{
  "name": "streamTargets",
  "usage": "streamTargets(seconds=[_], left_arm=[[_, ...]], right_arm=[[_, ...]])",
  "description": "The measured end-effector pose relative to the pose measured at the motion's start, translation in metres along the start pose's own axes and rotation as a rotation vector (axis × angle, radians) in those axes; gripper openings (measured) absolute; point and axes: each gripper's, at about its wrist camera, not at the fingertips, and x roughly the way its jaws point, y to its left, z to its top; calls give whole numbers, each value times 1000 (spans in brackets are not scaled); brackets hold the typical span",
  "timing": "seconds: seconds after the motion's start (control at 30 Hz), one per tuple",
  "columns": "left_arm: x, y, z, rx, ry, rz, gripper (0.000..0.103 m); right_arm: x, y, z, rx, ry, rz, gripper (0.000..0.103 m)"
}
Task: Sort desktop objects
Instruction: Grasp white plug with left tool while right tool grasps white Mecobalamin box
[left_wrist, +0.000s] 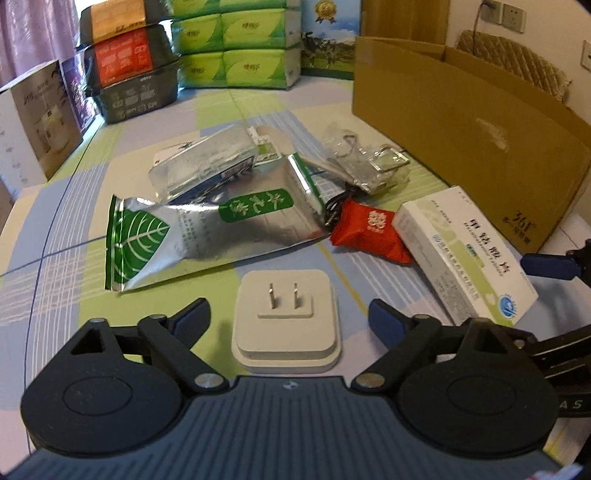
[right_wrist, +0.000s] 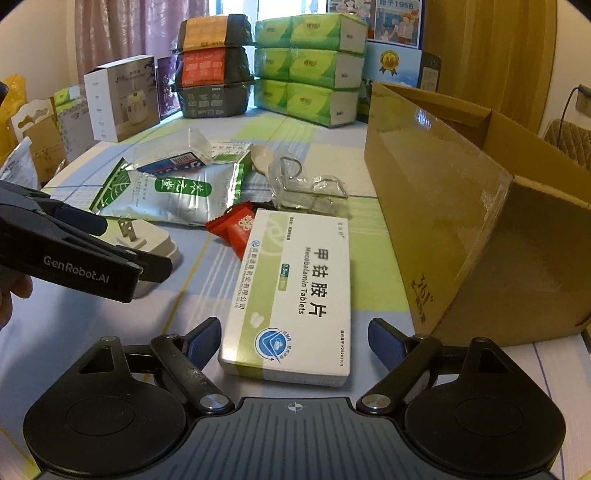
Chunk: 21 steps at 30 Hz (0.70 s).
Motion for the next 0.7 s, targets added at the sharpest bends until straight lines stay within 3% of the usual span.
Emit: streamTargets(seconds=[0.13, 0.23, 0.27, 0.53, 0.7], left_arm=[[7, 5, -2, -24, 26, -5, 61], [7, 4, -4, -17, 36, -3, 60], [5, 3, -5, -16, 39, -2, 60], [-25, -7, -31, -21, 69, 23, 60], [-39, -10, -51, -58, 60, -8, 61]], right_arm=[[2, 1, 0, -4, 3, 9, 84], [3, 1, -1, 2, 11, 3, 80], [2, 0, 0, 7, 14, 11, 69], [-20, 7, -9, -41, 41, -10, 69], [-28, 9, -20, -66, 51, 7, 71]])
